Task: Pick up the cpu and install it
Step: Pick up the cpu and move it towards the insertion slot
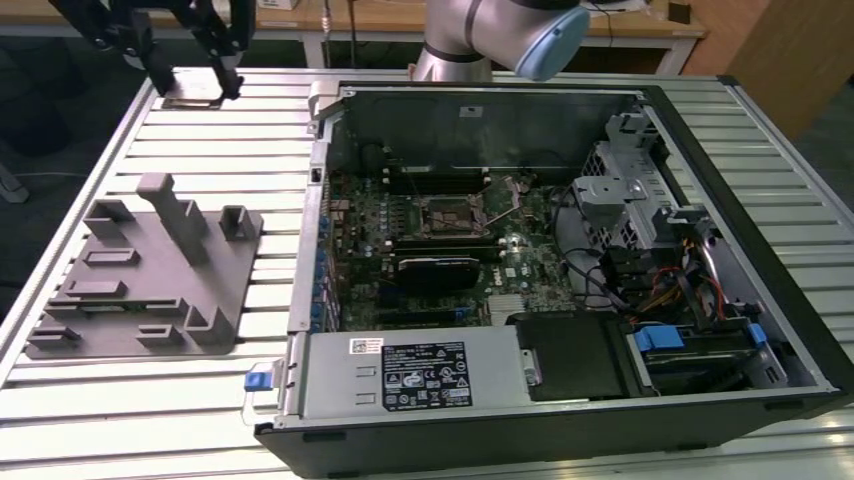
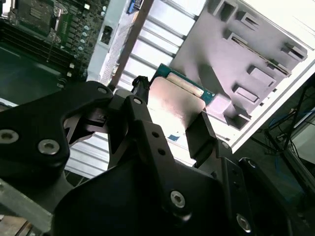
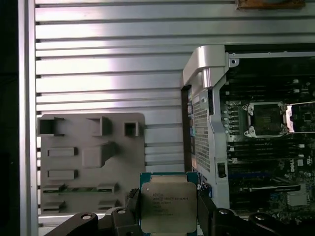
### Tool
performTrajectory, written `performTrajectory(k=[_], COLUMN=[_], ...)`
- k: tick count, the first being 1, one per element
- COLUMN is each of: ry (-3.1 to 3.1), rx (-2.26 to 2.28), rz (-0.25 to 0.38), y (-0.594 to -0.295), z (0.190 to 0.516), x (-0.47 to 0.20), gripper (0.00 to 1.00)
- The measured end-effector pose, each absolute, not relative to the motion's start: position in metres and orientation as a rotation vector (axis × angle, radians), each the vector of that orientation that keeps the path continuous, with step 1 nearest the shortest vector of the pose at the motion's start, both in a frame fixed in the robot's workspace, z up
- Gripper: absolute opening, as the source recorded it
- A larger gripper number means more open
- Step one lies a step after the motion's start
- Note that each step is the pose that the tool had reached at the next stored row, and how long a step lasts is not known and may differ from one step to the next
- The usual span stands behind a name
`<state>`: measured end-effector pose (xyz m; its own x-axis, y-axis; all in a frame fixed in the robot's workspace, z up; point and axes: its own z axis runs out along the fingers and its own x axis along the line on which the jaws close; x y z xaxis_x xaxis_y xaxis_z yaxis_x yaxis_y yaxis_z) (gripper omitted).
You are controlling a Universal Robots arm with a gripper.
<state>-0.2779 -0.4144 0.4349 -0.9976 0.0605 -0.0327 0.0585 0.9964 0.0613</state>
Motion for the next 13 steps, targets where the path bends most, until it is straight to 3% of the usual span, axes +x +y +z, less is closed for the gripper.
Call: performTrajectory(k=[13], ry=[3.104], rx=[0.093], rz=[0.094], y=[-0.414], z=[0.435], x=[-0.232], gripper=[0.55])
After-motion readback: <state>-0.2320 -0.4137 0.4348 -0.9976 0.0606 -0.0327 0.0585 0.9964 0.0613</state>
